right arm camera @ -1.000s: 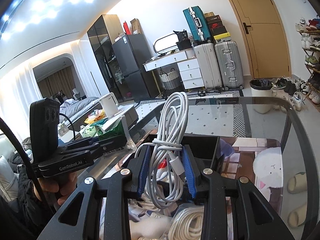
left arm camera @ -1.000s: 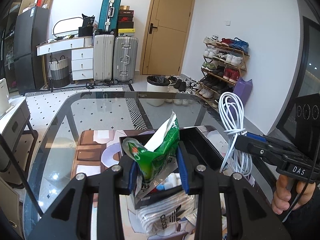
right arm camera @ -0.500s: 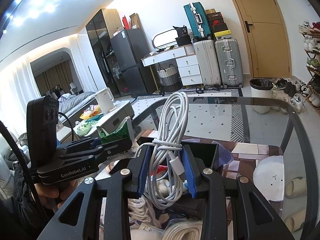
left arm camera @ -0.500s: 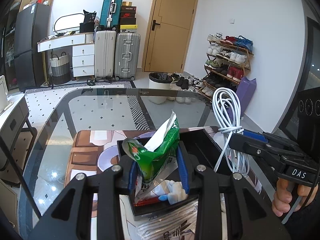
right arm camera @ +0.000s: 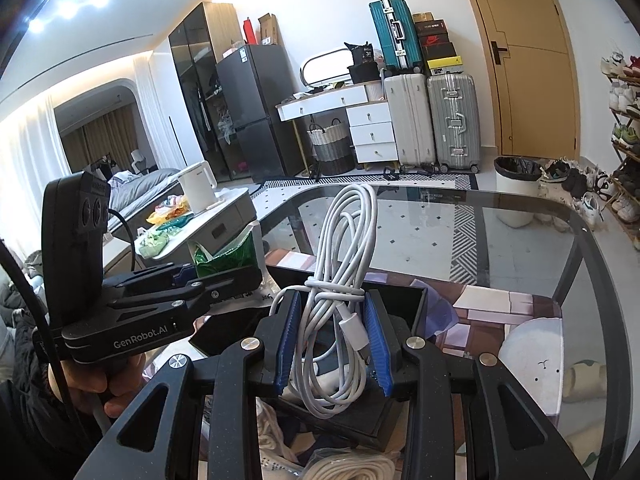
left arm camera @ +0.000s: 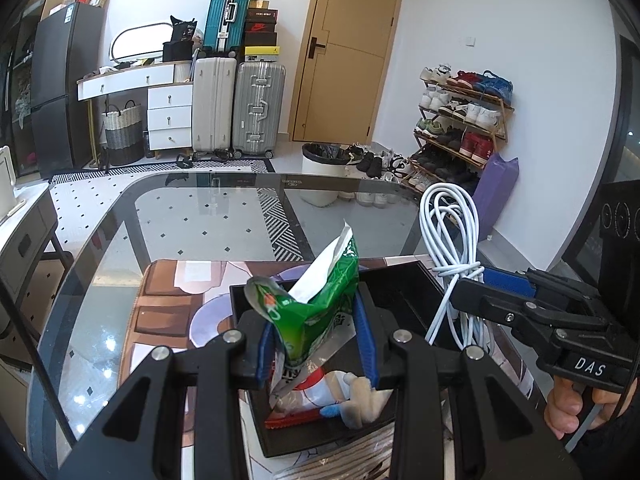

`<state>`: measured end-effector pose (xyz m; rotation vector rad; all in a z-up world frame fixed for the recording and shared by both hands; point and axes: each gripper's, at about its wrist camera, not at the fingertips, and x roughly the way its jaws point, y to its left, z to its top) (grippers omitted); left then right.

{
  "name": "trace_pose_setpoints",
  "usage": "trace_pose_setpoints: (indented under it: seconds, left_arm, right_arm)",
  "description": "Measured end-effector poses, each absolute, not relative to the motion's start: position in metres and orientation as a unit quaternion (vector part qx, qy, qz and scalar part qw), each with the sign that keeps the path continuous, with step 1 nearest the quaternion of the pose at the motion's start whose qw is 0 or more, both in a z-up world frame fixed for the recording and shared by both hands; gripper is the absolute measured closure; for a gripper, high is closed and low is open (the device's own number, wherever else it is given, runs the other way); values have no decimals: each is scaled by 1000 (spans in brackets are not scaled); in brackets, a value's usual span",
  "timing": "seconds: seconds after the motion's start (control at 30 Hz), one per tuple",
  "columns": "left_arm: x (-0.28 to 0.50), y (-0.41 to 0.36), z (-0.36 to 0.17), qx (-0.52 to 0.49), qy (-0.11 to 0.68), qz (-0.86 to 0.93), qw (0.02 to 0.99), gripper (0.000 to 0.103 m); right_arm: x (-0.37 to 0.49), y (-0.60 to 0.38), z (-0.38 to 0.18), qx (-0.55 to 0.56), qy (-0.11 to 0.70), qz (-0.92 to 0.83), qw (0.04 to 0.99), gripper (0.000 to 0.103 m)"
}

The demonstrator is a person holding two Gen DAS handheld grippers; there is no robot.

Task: Organize soft objects
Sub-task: 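Open both grippers to drop the packet and cable into the box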

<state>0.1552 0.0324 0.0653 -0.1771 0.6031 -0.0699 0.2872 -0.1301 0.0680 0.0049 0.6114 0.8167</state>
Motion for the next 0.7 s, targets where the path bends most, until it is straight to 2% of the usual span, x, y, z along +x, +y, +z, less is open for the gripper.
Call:
trace_pose_setpoints:
  seconds: [0.33, 0.47, 0.5, 0.57, 0.6, 0.67, 0.7]
  left_arm:
    - [160, 29, 60, -74, 303, -30, 949, 69]
    - [160, 26, 60, -64, 306, -27, 950, 66]
    - [159, 24, 59, -57, 305, -26, 950, 65]
    - [157, 23, 59, -51, 305, -24, 951, 62]
    - [156, 23, 59, -50, 305, -23, 951, 59]
    - [153, 23, 61, -48, 303, -21, 952, 44]
    - [151, 23, 62, -47, 300, -20, 953, 44]
  right_arm:
    - [288, -123, 59, -18, 291, 381, 877, 70]
    - [285, -125, 57, -22, 289, 375, 880, 70]
    - [284, -126, 58, -26, 286, 373, 882, 67]
    - [279, -129, 60, -31, 278, 367, 887, 52]
    - [278, -132, 62, -32, 275, 364, 889, 51]
    - [275, -138, 64, -32, 278, 361, 890, 45]
    - [274, -140, 65, -32, 279, 360, 890, 41]
